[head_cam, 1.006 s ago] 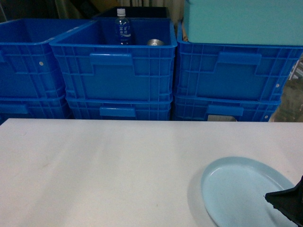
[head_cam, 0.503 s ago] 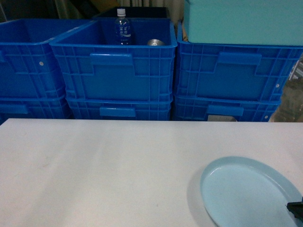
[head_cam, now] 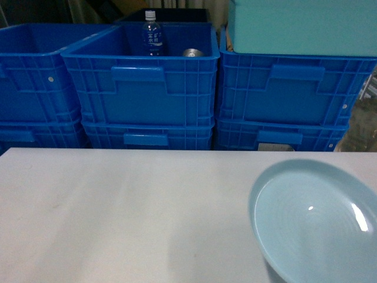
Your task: Place blue tray on left shelf second layer neatly
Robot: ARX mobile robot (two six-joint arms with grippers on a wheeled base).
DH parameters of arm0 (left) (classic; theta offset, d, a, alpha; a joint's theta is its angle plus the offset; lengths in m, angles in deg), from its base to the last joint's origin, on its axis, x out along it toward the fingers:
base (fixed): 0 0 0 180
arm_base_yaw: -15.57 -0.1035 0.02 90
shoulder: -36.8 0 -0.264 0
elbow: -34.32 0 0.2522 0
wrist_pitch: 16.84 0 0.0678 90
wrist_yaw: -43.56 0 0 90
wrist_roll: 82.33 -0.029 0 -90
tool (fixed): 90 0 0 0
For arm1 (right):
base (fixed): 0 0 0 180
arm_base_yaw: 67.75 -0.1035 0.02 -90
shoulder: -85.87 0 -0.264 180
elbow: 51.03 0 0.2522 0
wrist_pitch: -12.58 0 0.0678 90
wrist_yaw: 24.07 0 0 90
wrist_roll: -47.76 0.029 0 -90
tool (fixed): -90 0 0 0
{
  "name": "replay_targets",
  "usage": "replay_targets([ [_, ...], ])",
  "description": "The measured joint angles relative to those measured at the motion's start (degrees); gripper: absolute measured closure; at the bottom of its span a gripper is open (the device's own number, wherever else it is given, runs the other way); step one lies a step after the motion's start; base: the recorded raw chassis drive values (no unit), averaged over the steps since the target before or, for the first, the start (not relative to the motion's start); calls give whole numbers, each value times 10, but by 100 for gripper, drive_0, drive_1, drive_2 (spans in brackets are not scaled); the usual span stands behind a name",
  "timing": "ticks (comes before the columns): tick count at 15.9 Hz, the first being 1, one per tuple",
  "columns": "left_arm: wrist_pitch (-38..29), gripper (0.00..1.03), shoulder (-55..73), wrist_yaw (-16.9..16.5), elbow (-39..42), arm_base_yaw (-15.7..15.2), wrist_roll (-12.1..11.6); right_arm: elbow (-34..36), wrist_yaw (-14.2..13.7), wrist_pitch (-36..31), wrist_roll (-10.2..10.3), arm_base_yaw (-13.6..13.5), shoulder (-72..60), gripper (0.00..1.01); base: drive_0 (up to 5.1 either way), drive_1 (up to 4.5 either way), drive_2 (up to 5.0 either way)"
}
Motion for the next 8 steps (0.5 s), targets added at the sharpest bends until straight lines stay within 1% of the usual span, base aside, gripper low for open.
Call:
replay_targets([
  [1,0,5,0,0,0,0,0,0,2,27,-7,0,47,99,0,0,0],
  [2,0,5,0,0,0,0,0,-1,12,69,-17,9,118,99,0,0,0],
  [3,0,5,0,0,0,0,0,7,17,103,-33,25,201,99,0,0,0],
  [4,0,5,0,0,0,0,0,23,13,122,-45,37,259,99,0,0,0],
  [5,0,5,0,0,0,0,0,41,13,139,-48,46,304,99,0,0,0],
  [6,0,5,0,0,0,0,0,70,5,147,-55,54,355,99,0,0,0],
  [7,0,5,0,0,0,0,0,97,-2,148,-55,59,404,99,0,0,0],
  [8,0,5,0,0,0,0,0,106,-8,168,-52,54,442,99,0,0,0],
])
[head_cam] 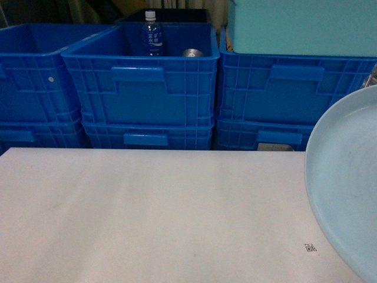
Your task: Place blue tray on left shelf second layer neatly
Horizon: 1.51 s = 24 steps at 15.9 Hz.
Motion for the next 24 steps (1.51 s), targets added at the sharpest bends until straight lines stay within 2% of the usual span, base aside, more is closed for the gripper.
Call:
replay_targets([
  [1,0,5,0,0,0,0,0,4,-89,5,17,-91,99,99,0,0,0],
  [3,0,5,0,0,0,0,0,-6,-144,-22,13,-149,63,99,0,0,0],
  [4,0,5,0,0,0,0,0,-6,-149,-26,11,-154,43,99,0,0,0],
  [9,0,5,0,0,0,0,0,-6,-156,-35,-2,-140,39,99,0,0,0],
  [10,0,5,0,0,0,0,0,-2,-175,-41,-7,-142,52,99,0,0,0],
  [11,0,5,0,0,0,0,0,-2,-182,-43,-9,-142,63,99,0,0,0],
  [19,0,5,0,0,0,0,0,-1,-184,-42,-12,-142,64,99,-7,-7,-7],
  [24,0,5,0,0,0,0,0,-1,-184,-42,-12,-142,64,99,-162,-162,-162],
])
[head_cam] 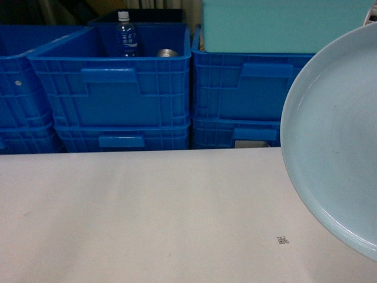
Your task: Place blue tray on left shelf second layer neatly
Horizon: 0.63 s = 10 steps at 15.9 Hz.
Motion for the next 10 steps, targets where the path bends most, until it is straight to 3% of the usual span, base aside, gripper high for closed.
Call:
replay_targets([
  [10,0,5,0,0,0,0,0,0,0,0,0,0,0,99,-157,-157,-157],
])
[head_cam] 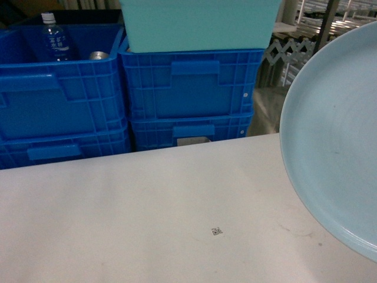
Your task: Place blue tray on left shelf second layer neatly
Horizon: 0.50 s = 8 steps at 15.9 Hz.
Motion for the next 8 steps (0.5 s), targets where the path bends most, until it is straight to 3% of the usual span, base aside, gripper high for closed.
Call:
replay_targets([
  [8,0,5,0,0,0,0,0,0,0,0,0,0,0,99,-153,-153,-153],
])
